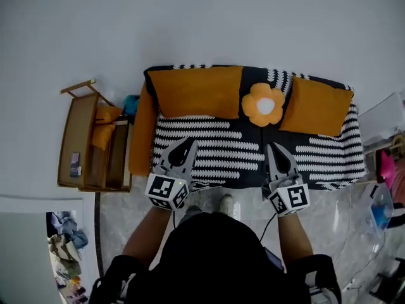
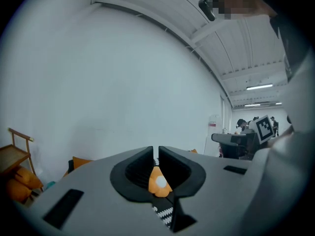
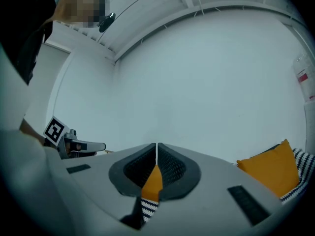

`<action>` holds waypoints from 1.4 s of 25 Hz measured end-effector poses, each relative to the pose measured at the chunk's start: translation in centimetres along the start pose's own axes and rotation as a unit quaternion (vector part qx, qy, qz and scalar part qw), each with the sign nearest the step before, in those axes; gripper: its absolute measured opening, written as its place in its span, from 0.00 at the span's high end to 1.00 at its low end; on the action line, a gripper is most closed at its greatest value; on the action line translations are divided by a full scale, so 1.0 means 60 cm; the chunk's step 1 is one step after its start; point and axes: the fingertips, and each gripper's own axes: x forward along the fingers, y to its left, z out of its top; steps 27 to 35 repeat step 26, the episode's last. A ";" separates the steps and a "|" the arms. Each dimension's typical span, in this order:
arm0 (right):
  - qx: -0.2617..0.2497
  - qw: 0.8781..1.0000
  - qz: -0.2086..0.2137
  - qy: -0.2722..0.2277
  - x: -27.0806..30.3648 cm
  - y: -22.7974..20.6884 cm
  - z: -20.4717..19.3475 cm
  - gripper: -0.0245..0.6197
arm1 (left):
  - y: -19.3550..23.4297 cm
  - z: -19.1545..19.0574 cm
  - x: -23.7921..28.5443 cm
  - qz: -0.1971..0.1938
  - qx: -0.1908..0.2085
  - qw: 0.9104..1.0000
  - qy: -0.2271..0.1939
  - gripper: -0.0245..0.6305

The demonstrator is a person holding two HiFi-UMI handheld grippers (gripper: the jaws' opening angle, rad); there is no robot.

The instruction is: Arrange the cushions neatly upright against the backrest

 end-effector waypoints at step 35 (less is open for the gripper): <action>0.034 0.999 -0.034 0.005 0.034 0.031 -0.012 0.92 | 0.030 0.007 0.024 -0.044 -0.016 0.999 -0.007 0.89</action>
